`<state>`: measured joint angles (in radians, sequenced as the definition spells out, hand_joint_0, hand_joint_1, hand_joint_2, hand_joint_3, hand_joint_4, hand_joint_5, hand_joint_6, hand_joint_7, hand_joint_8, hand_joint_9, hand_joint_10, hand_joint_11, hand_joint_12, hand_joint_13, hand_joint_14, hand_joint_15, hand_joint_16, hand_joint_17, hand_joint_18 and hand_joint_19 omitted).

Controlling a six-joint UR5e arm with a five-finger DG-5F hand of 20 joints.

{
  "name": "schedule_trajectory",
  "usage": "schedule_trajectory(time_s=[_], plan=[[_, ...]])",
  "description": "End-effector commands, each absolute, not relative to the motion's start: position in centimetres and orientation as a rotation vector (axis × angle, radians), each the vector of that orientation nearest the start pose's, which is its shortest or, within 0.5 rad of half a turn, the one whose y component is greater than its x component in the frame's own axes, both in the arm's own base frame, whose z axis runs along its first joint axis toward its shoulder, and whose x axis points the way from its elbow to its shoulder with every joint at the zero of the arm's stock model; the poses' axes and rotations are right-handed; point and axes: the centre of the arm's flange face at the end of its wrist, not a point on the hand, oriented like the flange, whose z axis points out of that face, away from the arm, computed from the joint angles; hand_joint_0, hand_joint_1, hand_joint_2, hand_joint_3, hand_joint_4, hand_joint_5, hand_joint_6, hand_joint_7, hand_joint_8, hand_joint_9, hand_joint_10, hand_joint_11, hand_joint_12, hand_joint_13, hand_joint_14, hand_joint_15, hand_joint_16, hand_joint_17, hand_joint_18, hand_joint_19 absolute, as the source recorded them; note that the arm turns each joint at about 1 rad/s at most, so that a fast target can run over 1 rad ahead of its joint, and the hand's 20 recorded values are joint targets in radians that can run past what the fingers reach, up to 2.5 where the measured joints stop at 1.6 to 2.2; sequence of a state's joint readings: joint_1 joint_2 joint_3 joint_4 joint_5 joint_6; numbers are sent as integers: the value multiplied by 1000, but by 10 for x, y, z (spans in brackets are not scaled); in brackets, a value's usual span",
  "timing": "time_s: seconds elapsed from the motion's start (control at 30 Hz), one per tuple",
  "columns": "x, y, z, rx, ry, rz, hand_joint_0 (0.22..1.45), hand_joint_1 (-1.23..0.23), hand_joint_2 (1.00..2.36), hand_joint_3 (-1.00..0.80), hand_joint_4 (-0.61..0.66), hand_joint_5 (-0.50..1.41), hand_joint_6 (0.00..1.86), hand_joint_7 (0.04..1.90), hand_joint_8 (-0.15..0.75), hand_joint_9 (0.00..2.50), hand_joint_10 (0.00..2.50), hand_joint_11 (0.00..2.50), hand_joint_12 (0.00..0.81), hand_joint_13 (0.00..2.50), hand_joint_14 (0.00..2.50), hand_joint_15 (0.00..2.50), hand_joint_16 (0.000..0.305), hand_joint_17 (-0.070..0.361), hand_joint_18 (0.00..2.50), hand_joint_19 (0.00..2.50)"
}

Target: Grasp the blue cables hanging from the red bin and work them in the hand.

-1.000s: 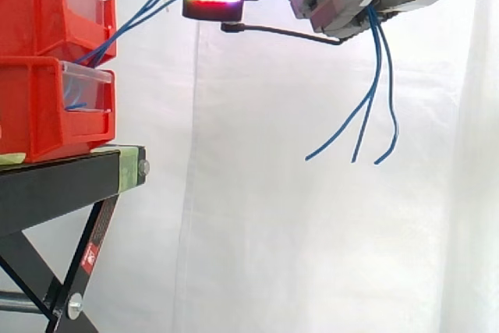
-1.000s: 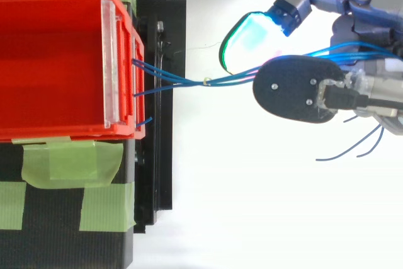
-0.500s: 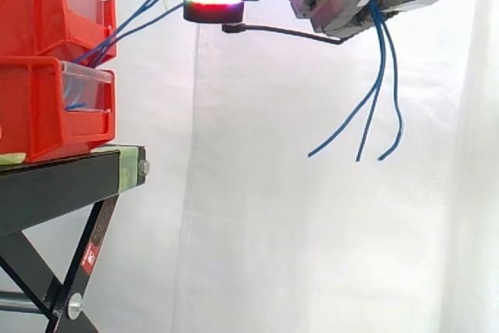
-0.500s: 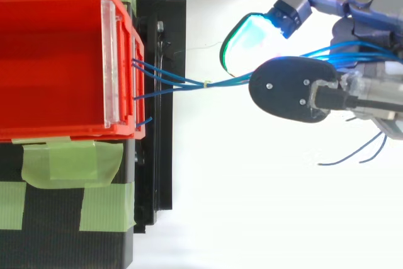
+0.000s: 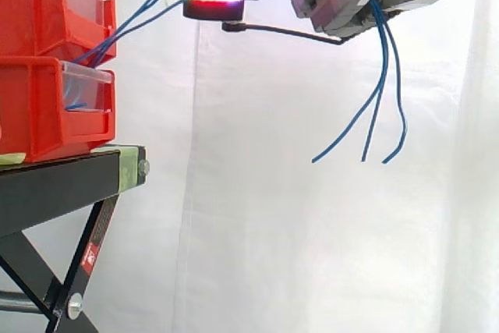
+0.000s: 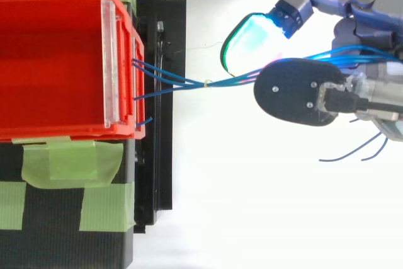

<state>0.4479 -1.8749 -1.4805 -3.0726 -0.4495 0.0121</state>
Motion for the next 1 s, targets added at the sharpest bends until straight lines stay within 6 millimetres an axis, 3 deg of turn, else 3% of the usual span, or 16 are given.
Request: schedule_trajectory(time_s=[0.0,0.2,0.67,0.97], plan=[[582,34,380,1458,806,591,966,-620,1018,-590,329,303,4,1293,478,572,2500,2500,471,932,2500,1355,51,115,1564,1402],[581,36,380,1466,788,593,964,-654,1016,-617,329,304,4,1296,476,571,2500,2500,465,929,2500,1346,50,113,1565,1414],[580,39,380,1467,786,595,1045,-644,1022,-478,319,308,4,1294,463,581,2500,2500,457,930,2500,1333,49,111,1547,1350],[580,41,381,1466,786,595,1003,-643,1019,-562,340,306,4,1289,470,604,2500,2500,458,951,2500,1340,50,113,1599,1423]])
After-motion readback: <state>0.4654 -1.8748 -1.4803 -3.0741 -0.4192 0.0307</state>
